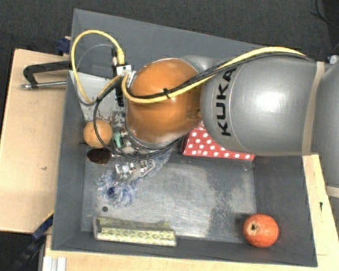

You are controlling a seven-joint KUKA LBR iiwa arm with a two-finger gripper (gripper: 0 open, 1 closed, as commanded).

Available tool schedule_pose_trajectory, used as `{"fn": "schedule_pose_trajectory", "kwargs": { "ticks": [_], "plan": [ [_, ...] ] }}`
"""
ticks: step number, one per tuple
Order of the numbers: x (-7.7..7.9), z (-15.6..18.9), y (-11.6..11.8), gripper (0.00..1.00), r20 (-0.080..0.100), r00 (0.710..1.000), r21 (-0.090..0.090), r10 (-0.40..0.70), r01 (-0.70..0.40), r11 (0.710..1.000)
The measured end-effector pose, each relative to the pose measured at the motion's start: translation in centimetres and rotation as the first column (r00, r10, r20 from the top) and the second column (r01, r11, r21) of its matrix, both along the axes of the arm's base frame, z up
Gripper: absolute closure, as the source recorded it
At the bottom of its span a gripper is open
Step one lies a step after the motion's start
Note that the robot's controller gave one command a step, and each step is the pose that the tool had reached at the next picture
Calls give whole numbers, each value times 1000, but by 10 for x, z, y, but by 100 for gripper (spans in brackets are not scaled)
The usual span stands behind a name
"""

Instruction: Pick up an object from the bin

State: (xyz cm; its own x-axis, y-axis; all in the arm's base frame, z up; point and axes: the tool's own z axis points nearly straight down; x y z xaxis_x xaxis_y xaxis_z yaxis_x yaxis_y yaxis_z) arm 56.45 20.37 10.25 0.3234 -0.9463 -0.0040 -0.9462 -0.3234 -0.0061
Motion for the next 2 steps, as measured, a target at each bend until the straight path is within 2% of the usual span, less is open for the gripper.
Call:
{"fn": "schedule_pose_trajectory", "kwargs": {
  "ticks": [1,2],
  "plan": [
    [0,0,0,100,-1,1000,0,0,0,1000],
    [0,43,1,100,-8,1000,-2,15,-15,1000]
  ]
}}
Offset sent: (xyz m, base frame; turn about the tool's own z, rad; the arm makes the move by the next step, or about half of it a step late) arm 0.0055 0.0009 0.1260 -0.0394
